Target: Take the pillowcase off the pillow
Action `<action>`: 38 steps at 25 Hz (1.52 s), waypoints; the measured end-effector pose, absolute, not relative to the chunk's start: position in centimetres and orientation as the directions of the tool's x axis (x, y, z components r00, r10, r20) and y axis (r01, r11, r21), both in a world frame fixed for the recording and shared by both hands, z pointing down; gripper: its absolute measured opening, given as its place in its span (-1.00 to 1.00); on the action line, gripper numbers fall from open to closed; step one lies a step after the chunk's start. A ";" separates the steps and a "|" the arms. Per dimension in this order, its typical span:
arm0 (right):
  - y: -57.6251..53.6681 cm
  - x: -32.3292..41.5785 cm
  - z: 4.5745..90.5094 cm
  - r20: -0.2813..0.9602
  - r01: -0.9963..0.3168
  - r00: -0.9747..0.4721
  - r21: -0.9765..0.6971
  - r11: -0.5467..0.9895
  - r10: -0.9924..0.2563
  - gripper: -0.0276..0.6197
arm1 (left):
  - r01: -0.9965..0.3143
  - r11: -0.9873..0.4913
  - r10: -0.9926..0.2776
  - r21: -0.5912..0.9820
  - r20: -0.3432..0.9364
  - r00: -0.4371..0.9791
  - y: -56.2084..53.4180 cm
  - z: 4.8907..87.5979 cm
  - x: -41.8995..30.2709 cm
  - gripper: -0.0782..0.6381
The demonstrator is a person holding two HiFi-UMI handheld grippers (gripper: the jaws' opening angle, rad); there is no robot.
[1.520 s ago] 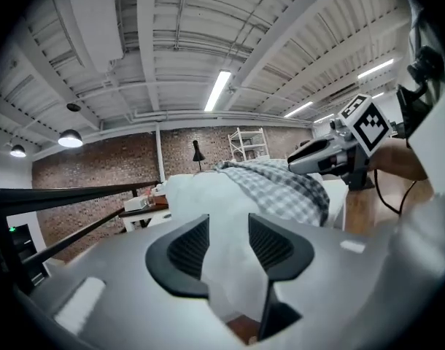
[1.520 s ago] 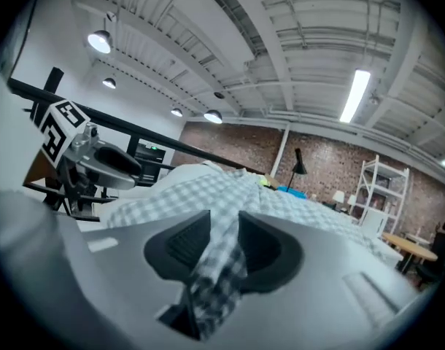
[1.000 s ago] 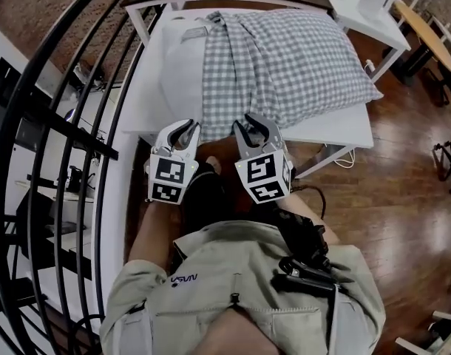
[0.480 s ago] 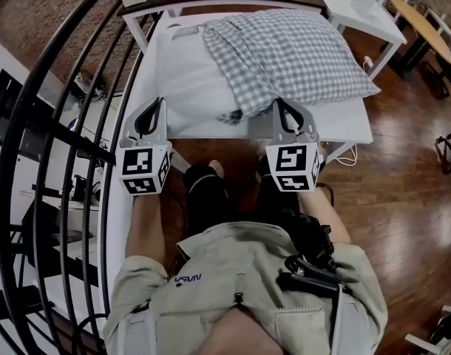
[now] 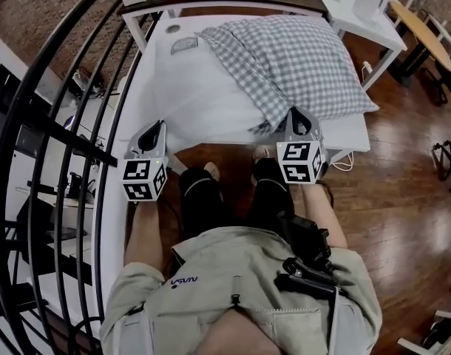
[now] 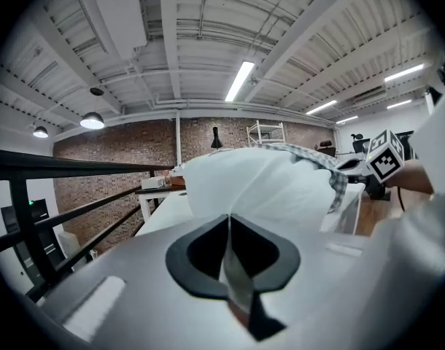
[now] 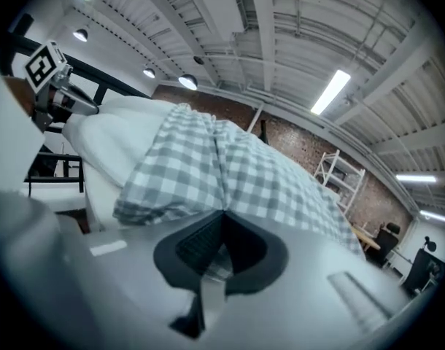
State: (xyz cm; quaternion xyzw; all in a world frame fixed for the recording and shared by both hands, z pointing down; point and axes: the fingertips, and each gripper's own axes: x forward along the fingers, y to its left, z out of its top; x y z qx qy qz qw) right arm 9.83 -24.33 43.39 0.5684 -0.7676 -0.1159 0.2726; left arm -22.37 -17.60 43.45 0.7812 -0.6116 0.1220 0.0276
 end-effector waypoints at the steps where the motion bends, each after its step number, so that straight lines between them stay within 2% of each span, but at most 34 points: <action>1: -24.2 9.8 43.5 0.287 -0.813 -0.212 0.479 0.332 -0.934 -0.90 | -0.958 -0.263 -0.945 -0.115 0.231 0.232 -17.4 43.8 -22.0 -0.74; 5: -23.3 9.8 43.6 0.275 -0.829 -0.259 0.428 0.359 -0.926 -0.89 | -0.930 -0.339 -0.927 -0.141 0.217 0.305 -15.5 43.0 -20.0 -0.69; 10: -22.8 9.8 43.1 0.260 -0.860 -0.332 0.312 0.404 -0.907 -0.89 | -0.909 -0.395 -0.918 -0.133 0.009 0.397 -13.7 35.1 -17.8 -0.48; 13: -22.5 9.8 41.9 0.250 -0.861 -0.361 0.279 0.424 -0.898 -0.85 | -0.907 -0.390 -0.915 -0.162 -0.040 0.400 -16.0 31.6 -17.3 -0.28; 16: -22.0 9.2 39.9 0.200 -0.859 -0.414 0.237 0.453 -0.888 -0.80 | -0.896 -0.401 -0.914 -0.190 0.009 0.406 -20.4 30.6 -17.0 0.03; 21: -21.3 8.5 35.1 0.077 -0.842 -0.487 0.223 0.491 -0.870 -0.80 | -0.888 -0.414 -0.910 -0.200 0.116 0.398 -28.2 31.1 -15.9 0.18; 25: -22.6 5.7 31.3 0.026 -0.788 -0.558 0.295 0.540 -0.829 -0.76 | -0.890 -0.418 -0.896 -0.183 0.242 0.371 -33.3 35.1 -16.5 0.35; 27: -23.8 4.2 29.1 0.008 -0.756 -0.594 0.337 0.561 -0.804 -0.74 | -0.881 -0.454 -0.872 -0.131 0.270 0.409 -33.9 36.7 -15.7 0.34; 28: -24.6 3.4 28.0 0.000 -0.738 -0.613 0.356 0.573 -0.790 -0.72 | -0.873 -0.472 -0.861 -0.121 0.274 0.428 -33.7 37.2 -15.1 0.28; 32: -28.8 -0.9 24.5 0.013 -0.663 -0.684 0.407 0.629 -0.729 -0.65 | -0.851 -0.498 -0.852 -0.166 0.275 0.445 -32.7 38.0 -13.4 -0.16; 35: -32.8 -5.0 24.0 0.098 -0.607 -0.715 0.403 0.685 -0.692 -0.59 | -0.834 -0.498 -0.857 -0.236 0.283 0.432 -31.7 38.6 -12.1 -0.43; 38: -36.7 -8.7 25.8 0.236 -0.546 -0.710 0.410 0.730 -0.663 -0.56 | -0.827 -0.469 -0.879 -0.311 0.251 0.404 -30.7 40.0 -10.9 -0.57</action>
